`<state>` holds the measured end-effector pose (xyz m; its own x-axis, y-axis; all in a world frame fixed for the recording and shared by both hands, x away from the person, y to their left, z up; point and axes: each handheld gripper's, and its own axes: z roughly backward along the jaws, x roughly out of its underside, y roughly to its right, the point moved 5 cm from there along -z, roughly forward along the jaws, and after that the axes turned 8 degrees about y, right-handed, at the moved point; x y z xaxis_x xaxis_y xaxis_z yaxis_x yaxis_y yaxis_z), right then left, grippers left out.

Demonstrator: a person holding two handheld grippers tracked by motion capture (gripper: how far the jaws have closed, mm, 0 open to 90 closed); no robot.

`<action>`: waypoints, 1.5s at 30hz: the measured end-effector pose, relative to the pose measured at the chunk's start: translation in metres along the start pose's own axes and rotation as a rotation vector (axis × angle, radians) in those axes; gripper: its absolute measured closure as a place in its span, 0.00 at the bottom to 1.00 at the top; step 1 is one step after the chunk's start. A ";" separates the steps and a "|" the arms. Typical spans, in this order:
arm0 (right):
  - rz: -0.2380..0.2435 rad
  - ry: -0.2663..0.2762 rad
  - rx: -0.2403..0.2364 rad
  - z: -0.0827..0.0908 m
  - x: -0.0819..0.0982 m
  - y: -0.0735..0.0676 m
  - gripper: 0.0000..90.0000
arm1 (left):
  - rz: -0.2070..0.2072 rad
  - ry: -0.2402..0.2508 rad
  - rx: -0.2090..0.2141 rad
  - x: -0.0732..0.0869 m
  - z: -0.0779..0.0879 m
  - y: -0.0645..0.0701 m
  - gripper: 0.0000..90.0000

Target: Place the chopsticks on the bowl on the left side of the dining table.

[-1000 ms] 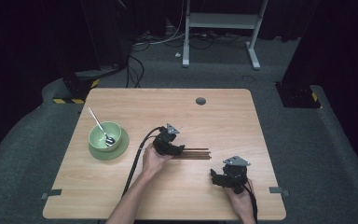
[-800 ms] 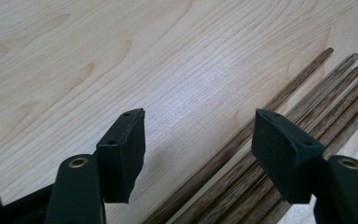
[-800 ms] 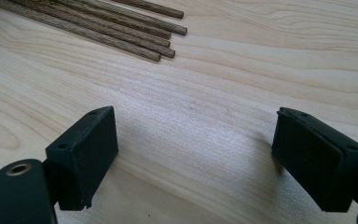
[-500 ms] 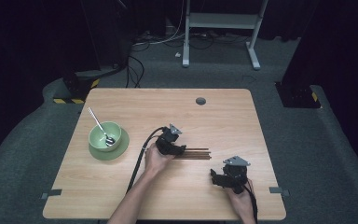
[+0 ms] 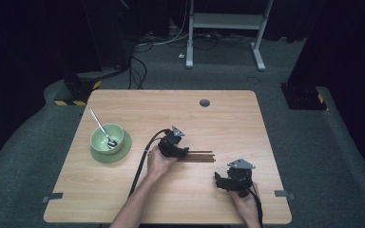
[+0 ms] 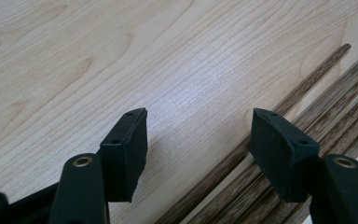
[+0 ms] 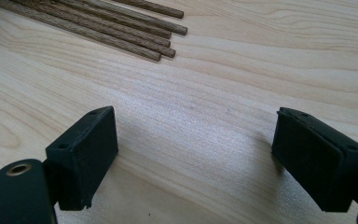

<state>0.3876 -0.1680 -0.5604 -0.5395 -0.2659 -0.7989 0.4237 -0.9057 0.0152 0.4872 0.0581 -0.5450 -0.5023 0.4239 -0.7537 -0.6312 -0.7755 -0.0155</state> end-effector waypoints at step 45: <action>0.001 0.000 0.000 0.000 0.000 0.000 0.15 | 0.060 -0.001 -0.059 0.009 0.004 -0.039 0.62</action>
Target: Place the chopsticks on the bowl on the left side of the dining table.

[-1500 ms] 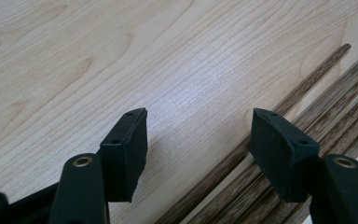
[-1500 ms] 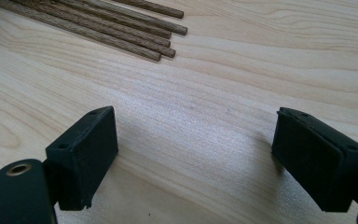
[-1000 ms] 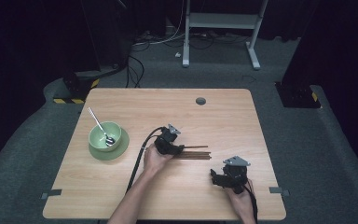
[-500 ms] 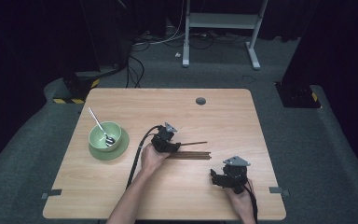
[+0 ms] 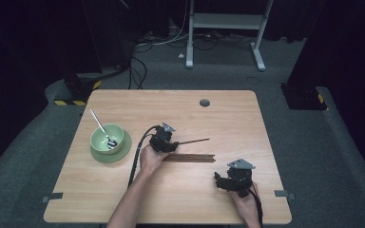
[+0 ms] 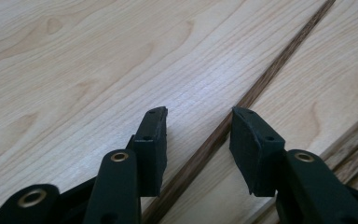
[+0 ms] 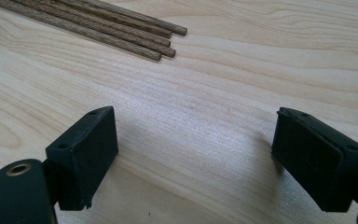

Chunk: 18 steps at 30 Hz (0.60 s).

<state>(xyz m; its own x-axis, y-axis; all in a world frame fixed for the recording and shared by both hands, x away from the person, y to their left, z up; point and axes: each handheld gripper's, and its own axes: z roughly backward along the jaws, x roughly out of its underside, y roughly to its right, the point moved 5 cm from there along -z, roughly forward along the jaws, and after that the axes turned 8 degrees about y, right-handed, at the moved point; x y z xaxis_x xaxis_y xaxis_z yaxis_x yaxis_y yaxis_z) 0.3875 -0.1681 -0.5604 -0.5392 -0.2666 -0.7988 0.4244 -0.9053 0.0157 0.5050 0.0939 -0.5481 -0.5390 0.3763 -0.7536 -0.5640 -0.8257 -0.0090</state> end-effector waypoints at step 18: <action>0.000 0.000 0.000 0.000 0.000 0.000 0.15 | -0.011 -0.020 0.011 -0.004 -0.002 -0.009 0.74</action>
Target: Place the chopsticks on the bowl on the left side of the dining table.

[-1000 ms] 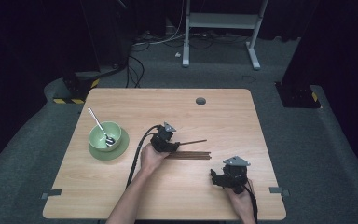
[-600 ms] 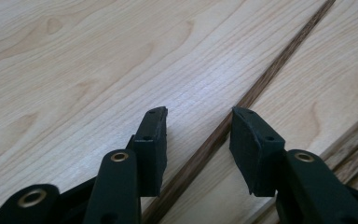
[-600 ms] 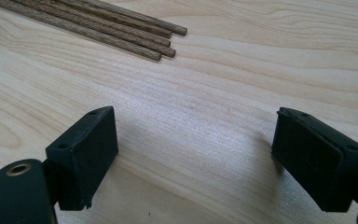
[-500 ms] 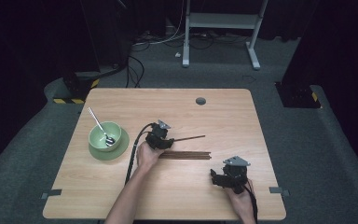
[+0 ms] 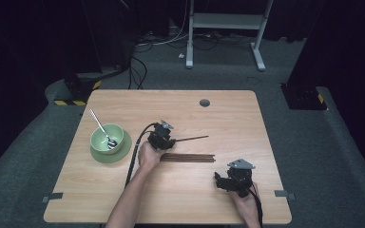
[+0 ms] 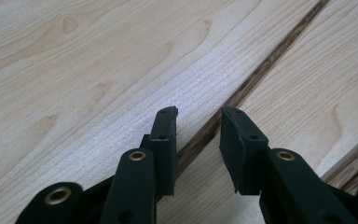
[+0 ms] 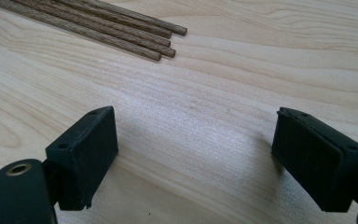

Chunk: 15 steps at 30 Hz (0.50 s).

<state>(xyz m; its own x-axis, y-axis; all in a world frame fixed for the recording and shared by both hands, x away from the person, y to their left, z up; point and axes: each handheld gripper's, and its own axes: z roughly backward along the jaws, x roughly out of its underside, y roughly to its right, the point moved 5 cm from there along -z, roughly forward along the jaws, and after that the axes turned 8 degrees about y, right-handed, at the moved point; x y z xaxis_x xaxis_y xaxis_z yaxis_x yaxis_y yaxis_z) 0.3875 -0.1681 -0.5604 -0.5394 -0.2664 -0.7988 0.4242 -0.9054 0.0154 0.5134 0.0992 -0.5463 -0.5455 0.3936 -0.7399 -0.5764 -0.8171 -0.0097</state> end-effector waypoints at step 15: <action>-0.003 -0.001 0.000 0.000 0.000 0.000 0.16 | 0.011 0.025 -0.013 0.001 -0.001 -0.010 0.85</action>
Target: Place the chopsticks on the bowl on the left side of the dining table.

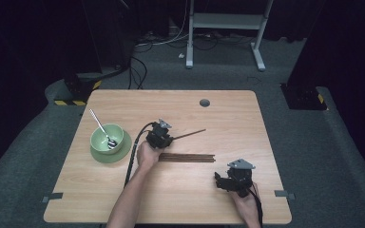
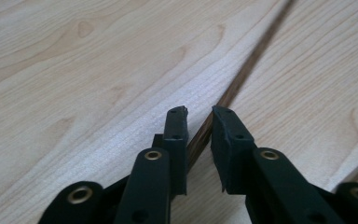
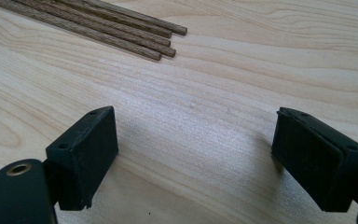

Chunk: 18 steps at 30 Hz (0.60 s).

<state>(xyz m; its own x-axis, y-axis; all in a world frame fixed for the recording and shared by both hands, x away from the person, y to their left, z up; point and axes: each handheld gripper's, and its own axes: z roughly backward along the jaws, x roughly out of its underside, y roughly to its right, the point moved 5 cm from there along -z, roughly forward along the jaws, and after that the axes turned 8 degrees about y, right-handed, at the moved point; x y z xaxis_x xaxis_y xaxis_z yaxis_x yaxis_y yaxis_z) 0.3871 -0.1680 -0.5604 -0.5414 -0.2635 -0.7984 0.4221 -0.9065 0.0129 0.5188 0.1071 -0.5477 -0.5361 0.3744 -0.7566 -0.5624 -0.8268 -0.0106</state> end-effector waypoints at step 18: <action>0.000 0.000 -0.001 0.000 0.000 0.000 0.16 | -0.003 0.024 -0.032 0.004 0.002 -0.021 0.93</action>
<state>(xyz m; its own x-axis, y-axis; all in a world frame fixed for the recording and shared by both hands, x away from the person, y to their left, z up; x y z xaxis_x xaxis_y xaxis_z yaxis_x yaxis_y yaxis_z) 0.3871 -0.1681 -0.5604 -0.5413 -0.2632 -0.7985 0.4227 -0.9062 0.0121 0.5269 0.1274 -0.5492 -0.5192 0.3667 -0.7720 -0.5431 -0.8390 -0.0333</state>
